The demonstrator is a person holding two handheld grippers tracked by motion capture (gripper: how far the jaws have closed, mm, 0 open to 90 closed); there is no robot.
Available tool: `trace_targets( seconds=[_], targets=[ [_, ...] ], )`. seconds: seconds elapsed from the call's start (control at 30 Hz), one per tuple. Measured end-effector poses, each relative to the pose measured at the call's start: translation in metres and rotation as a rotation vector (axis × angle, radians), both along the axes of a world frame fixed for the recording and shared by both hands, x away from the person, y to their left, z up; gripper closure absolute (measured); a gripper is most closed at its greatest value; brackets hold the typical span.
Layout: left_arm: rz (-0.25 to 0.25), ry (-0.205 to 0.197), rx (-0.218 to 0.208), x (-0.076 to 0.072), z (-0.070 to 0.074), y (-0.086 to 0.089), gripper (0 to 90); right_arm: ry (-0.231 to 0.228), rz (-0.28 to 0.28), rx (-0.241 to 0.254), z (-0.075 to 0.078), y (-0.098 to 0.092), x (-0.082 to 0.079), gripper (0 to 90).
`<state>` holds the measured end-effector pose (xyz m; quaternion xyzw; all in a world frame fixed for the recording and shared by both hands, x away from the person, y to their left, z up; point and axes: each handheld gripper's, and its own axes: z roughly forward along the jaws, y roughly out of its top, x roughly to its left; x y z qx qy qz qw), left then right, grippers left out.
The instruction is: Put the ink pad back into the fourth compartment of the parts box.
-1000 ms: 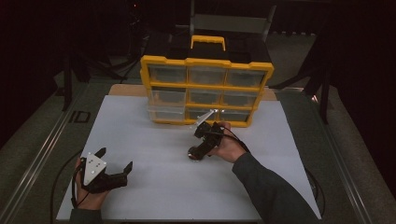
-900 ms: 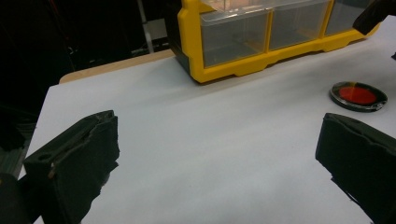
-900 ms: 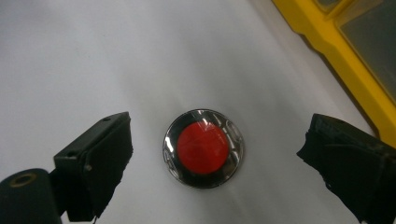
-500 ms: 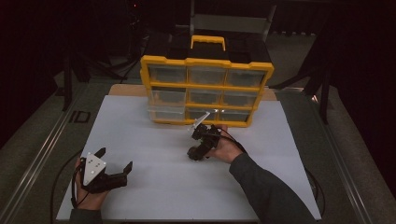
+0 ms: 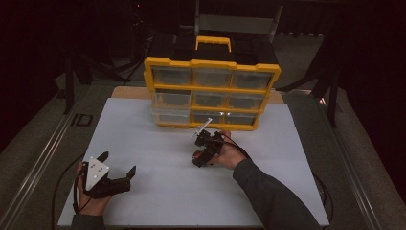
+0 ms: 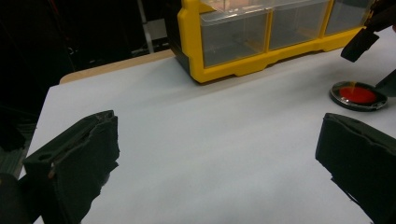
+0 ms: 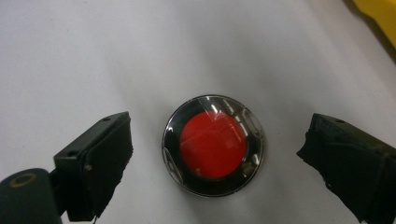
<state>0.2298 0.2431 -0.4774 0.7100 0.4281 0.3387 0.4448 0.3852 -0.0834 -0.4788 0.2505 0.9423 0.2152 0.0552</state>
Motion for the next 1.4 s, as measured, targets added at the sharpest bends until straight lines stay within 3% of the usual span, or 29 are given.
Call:
trace_targets(
  seconds=[0.5, 0.9, 1.4],
  targets=[
    [0.000, 0.000, 0.001, 0.000, 0.000, 0.000, 0.3, 0.036, -0.027, -0.042, -0.017, 0.004, 0.002, 7.9],
    [0.001, -0.001, 0.001, 0.000, 0.000, 0.000, 0.3, 0.059, -0.058, -0.046, -0.026, 0.004, 0.005, 8.5],
    [0.000, 0.000, 0.004, 0.000, 0.000, -0.001, 0.3, 0.040, -0.045, -0.053, -0.025, 0.004, 0.002, 18.6]
  ],
)
